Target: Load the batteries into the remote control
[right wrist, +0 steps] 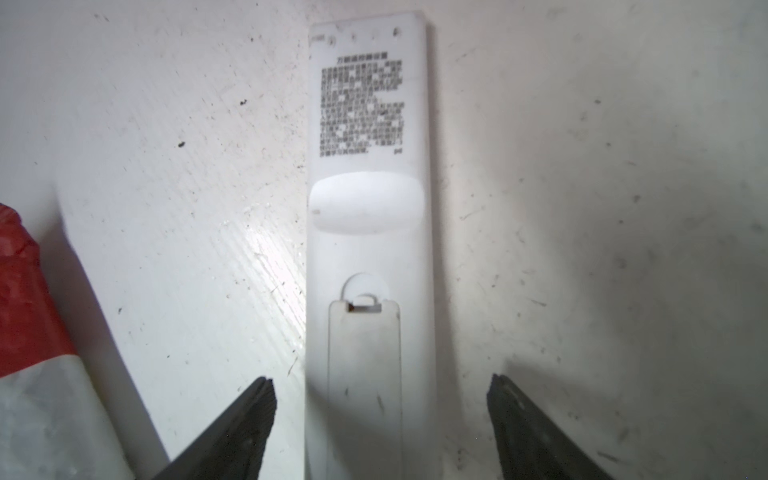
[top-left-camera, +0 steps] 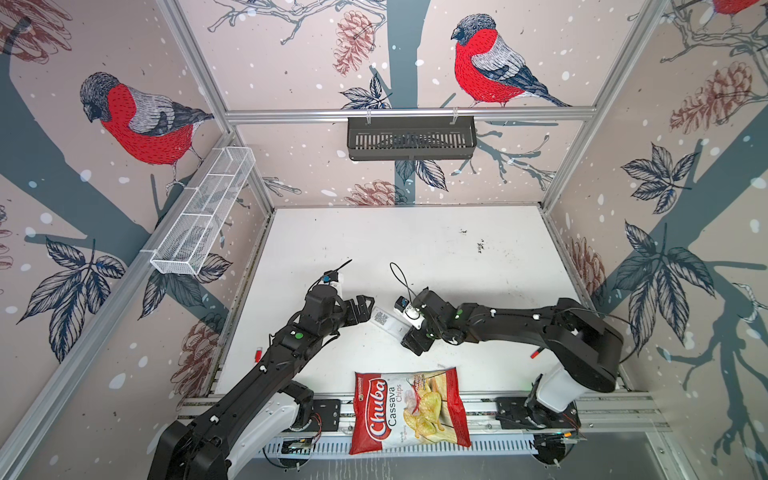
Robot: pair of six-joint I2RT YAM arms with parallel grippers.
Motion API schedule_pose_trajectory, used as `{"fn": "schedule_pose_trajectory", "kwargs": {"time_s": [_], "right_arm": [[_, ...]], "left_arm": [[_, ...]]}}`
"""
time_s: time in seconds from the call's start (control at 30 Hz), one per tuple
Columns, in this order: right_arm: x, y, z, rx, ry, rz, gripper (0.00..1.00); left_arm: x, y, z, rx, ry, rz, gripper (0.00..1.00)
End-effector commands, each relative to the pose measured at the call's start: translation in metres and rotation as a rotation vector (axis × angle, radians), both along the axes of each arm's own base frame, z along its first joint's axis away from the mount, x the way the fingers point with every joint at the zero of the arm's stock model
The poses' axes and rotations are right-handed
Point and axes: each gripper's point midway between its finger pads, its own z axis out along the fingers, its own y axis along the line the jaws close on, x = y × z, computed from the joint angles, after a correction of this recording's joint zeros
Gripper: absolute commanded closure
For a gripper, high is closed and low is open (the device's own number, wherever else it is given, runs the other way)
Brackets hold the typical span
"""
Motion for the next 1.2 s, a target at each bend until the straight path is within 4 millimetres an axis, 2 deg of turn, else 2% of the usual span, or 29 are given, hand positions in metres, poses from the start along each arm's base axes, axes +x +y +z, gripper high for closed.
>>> {"fn": "schedule_pose_trajectory", "kwargs": {"time_s": [0.0, 0.23, 0.33, 0.43, 0.5, 0.7, 0.87, 1.0, 1.17], "right_arm": [[-0.001, 0.000, -0.006, -0.046, -0.008, 0.016, 0.26], [-0.002, 0.005, -0.015, -0.093, -0.009, 0.016, 0.51], [-0.001, 0.005, -0.012, -0.082, 0.000, 0.003, 0.58], [0.006, 0.014, 0.013, 0.070, 0.067, -0.014, 0.60], [0.013, 0.020, 0.043, 0.239, 0.120, -0.016, 0.61], [0.039, 0.016, 0.106, 0.526, 0.210, -0.041, 0.63], [0.040, 0.008, 0.152, 0.746, 0.344, -0.008, 0.63], [0.030, 0.004, 0.180, 0.838, 0.379, 0.050, 0.62], [0.016, 0.002, 0.204, 0.916, 0.422, 0.108, 0.63]], "left_arm": [[0.001, 0.003, 0.002, 0.002, -0.016, 0.012, 0.04], [0.000, 0.003, 0.002, -0.010, -0.032, 0.014, 0.04], [-0.002, 0.000, 0.000, -0.032, -0.039, -0.002, 0.04], [-0.005, -0.007, 0.005, -0.081, -0.077, -0.038, 0.03], [-0.009, -0.021, 0.017, -0.149, -0.152, -0.118, 0.04], [-0.018, -0.050, 0.051, -0.307, -0.293, -0.295, 0.04], [-0.026, -0.068, 0.084, -0.431, -0.407, -0.399, 0.03], [-0.027, -0.076, 0.107, -0.468, -0.480, -0.443, 0.04], [-0.027, -0.095, 0.126, -0.502, -0.521, -0.516, 0.04]]}}
